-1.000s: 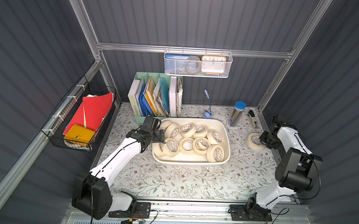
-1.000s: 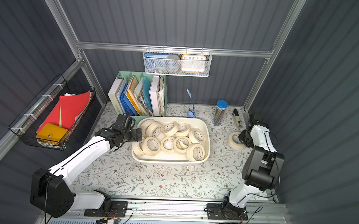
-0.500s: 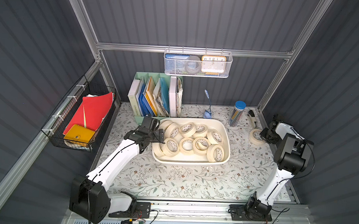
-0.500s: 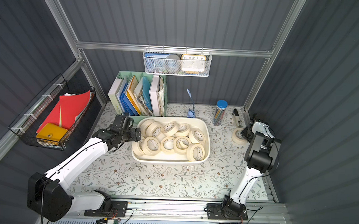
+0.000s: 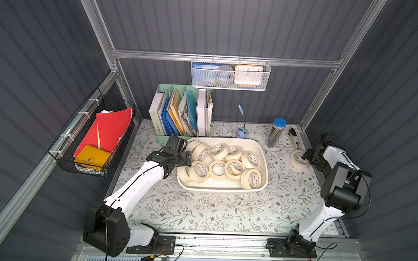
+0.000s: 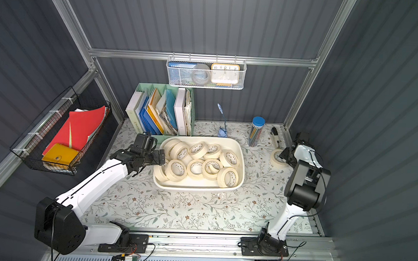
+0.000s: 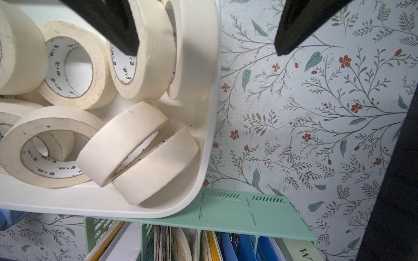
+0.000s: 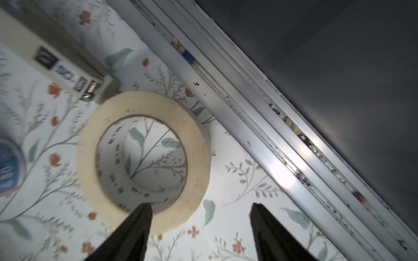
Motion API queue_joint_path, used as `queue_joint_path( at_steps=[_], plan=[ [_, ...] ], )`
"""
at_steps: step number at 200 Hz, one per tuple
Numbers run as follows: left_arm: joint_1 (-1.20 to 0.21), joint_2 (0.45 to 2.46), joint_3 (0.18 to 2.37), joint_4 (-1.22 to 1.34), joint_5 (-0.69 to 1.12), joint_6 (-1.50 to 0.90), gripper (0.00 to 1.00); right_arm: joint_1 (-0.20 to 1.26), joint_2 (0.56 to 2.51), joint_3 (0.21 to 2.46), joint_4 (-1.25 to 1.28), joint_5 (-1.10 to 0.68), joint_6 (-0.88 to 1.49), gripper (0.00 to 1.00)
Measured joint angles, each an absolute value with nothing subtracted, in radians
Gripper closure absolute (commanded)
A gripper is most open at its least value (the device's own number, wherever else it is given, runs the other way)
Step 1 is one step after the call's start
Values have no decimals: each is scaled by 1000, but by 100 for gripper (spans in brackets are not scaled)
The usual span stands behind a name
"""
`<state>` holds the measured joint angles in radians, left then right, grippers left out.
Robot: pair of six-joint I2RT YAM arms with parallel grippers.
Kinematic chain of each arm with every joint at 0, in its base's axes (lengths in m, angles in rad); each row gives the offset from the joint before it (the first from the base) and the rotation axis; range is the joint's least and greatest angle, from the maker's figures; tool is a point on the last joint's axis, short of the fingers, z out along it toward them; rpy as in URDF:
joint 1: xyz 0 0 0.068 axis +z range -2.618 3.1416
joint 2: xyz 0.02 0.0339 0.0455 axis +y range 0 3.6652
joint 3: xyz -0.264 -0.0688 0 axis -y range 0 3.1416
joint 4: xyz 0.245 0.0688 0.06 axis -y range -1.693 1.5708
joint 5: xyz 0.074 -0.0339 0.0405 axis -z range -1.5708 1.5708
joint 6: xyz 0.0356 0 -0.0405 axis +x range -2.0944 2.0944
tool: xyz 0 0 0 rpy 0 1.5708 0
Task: Take out the art tape in the storage box
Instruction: Place the art tape at the center of the board, then pick up the art tape from the storage box.
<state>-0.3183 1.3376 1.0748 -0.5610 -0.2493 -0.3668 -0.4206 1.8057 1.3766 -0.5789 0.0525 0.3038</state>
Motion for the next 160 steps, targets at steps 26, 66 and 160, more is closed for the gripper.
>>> queue_joint_path(
  at_steps=[26, 66, 160],
  plan=[
    [-318, 1338, 1074, -548, -236, -367, 0, -361, 1631, 1357, -622, 49, 292, 7],
    [-318, 1336, 1075, -525, -205, -367, 0, -56, 1455, 1231, -702, 56, 276, 7],
    [-318, 1283, 1050, -509, -205, -392, 0, 427, 1366, 1193, -958, -69, 371, 22]
  ],
)
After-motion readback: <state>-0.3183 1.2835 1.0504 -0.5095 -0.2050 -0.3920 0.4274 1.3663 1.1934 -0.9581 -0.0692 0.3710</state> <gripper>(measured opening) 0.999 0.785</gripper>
